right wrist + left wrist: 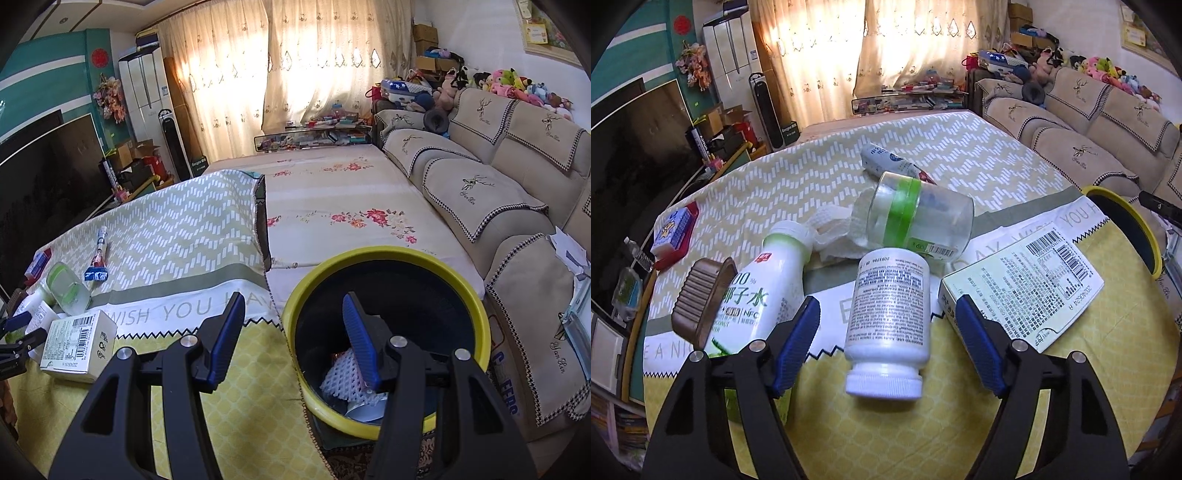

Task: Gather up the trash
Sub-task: 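Grasp the white pill bottle with the left gripper and lift it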

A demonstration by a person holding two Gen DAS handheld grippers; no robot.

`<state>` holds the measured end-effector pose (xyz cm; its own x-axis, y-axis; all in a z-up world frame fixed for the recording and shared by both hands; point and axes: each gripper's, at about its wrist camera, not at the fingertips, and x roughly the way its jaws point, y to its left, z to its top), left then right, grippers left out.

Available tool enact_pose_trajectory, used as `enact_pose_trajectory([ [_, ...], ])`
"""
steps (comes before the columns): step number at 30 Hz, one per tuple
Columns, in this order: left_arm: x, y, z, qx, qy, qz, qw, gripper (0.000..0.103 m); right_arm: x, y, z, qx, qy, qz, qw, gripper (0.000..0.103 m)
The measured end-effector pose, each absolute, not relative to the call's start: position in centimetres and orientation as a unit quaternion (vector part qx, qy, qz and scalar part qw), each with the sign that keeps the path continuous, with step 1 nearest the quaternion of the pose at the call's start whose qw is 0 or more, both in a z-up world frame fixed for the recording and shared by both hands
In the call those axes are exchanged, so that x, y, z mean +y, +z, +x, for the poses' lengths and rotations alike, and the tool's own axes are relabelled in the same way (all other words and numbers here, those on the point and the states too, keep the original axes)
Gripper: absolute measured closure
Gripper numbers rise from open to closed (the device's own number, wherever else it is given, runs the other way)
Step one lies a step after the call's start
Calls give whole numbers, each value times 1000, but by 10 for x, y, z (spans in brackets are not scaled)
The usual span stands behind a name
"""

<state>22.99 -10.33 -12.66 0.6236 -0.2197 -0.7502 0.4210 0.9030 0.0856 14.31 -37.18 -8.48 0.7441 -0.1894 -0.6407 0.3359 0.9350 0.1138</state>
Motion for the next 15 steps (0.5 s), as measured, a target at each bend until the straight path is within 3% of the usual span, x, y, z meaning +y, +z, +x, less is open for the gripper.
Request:
enact_pose_trajectory([
  [15,-103,-131,243,389,-180,137,893,28,-360,-88,152,343,-147,92,923,50],
])
